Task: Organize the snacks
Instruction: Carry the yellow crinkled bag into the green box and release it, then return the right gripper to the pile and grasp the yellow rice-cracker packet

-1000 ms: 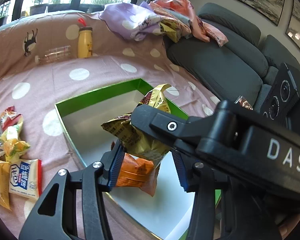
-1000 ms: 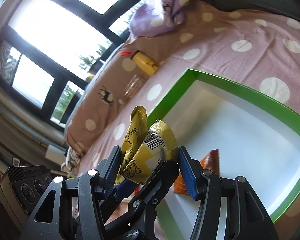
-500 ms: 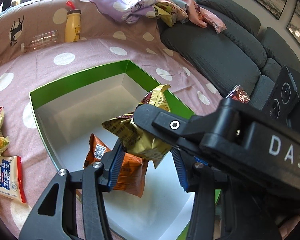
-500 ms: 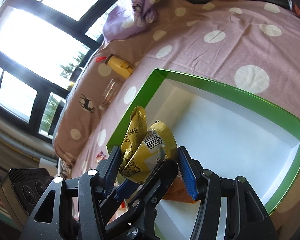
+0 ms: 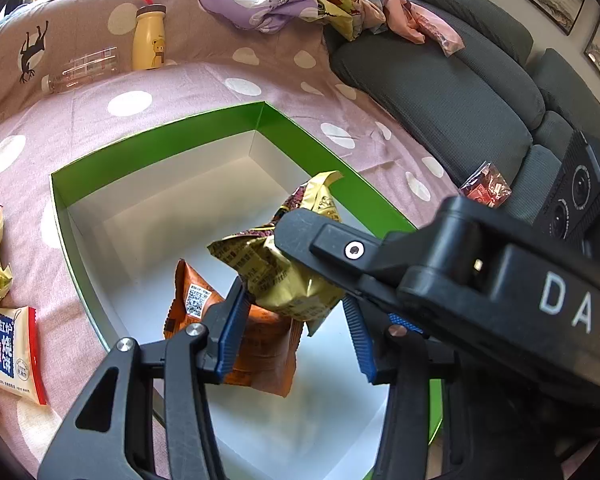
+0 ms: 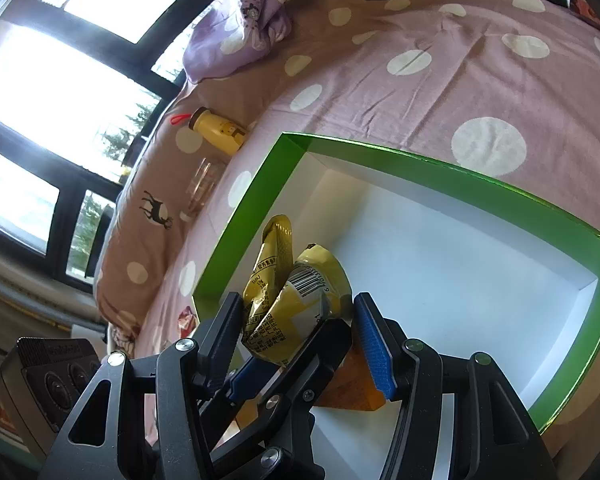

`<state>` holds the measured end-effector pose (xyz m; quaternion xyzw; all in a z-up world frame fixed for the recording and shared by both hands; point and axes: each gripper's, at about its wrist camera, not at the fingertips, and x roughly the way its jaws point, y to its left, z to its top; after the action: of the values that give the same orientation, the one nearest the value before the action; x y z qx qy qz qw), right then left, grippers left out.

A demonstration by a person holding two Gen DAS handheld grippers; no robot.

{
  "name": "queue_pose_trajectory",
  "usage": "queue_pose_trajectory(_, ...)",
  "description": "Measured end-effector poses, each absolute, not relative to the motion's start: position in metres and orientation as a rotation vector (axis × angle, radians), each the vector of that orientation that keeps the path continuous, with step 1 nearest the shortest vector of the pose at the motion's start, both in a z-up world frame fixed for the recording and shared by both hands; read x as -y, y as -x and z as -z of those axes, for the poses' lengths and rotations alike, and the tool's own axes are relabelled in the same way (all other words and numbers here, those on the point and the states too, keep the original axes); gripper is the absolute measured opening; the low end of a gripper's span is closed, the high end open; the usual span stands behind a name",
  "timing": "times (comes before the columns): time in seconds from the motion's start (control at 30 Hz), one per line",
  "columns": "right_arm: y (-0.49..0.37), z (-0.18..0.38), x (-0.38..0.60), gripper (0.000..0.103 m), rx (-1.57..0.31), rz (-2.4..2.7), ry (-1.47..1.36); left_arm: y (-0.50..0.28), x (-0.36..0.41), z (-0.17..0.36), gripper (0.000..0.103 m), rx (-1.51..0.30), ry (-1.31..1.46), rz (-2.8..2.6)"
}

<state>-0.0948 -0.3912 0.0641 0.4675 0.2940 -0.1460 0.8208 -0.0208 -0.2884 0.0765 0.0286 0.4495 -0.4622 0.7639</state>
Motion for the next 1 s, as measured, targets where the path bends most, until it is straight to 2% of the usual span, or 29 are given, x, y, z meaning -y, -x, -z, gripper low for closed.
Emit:
queue_pose_trajectory(0.2, 0.096, -0.067, 0.390, 0.060, -0.617, 0.333, -0.974, 0.022, 0.286, -0.079, 0.049, -0.975, -0.055, 0.997)
queue_pose_trajectory(0.27, 0.097, -0.070, 0.388, 0.060, -0.605, 0.342, -0.955, 0.022, 0.283, -0.081, 0.054, -0.966, -0.056, 0.990)
queue_pose_trajectory(0.4, 0.098, -0.077, 0.384, 0.060, -0.578, 0.338, -0.931, 0.022, 0.272, -0.088, 0.071, -0.936, -0.064, 0.957)
queue_pose_trajectory(0.5, 0.096, -0.081, 0.379, 0.060, -0.572, 0.332, -0.907, 0.019, 0.259, -0.092, 0.073, -0.929, -0.045, 0.946)
queue_pose_trajectory(0.6, 0.095, -0.087, 0.372, 0.060, -0.572, 0.331, -0.880, 0.017, 0.241, -0.098, 0.083, -0.925, -0.025, 0.911)
queue_pose_trajectory(0.73, 0.091, -0.093, 0.362, 0.060, -0.573, 0.328, -0.836, 0.018, 0.210, -0.109, 0.084, -0.873, -0.024, 0.834)
queue_pose_trajectory(0.8, 0.088, -0.095, 0.355, 0.063, -0.578, 0.320, -0.811, 0.017, 0.187, -0.112, 0.085, -0.851, -0.009, 0.784)
queue_pose_trajectory(0.9, 0.083, -0.099, 0.344, 0.068, -0.585, 0.311, -0.775, 0.013, 0.149, -0.113, 0.095, -0.842, 0.030, 0.681)
queue_pose_trajectory(1.0, 0.078, -0.103, 0.330, 0.075, -0.586, 0.293, -0.736, 0.005, 0.109, -0.112, 0.096, -0.833, 0.087, 0.555)
